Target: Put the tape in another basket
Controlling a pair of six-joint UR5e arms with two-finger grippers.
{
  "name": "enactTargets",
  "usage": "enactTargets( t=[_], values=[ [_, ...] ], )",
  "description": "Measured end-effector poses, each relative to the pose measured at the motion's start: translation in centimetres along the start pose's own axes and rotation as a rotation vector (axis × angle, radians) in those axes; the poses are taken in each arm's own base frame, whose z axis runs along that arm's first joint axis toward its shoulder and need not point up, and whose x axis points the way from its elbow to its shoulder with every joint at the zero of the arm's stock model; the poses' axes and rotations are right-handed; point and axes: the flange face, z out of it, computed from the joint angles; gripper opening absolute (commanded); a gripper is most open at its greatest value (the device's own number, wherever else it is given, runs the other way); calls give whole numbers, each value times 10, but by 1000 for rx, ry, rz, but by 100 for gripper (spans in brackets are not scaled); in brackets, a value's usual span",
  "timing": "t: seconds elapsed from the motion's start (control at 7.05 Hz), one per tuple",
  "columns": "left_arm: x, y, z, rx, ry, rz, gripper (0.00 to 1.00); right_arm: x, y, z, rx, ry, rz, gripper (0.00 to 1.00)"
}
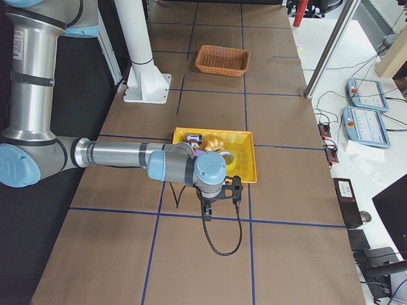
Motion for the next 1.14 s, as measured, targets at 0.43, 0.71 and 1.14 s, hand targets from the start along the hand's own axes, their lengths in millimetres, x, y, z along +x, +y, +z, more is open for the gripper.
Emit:
enactTargets(
  t=[0.43, 0.71, 1.14],
  values=[
    [0, 0, 0, 1, 1, 1, 100, 0, -2, -2, 3, 0, 0, 100],
    [1, -1, -1, 4, 1, 5, 100, -2, -2, -3, 6, -1, -2, 100],
    [3, -2, -2, 11, 2, 14, 100, -9, -4, -9, 19, -1, -15, 100]
  ],
)
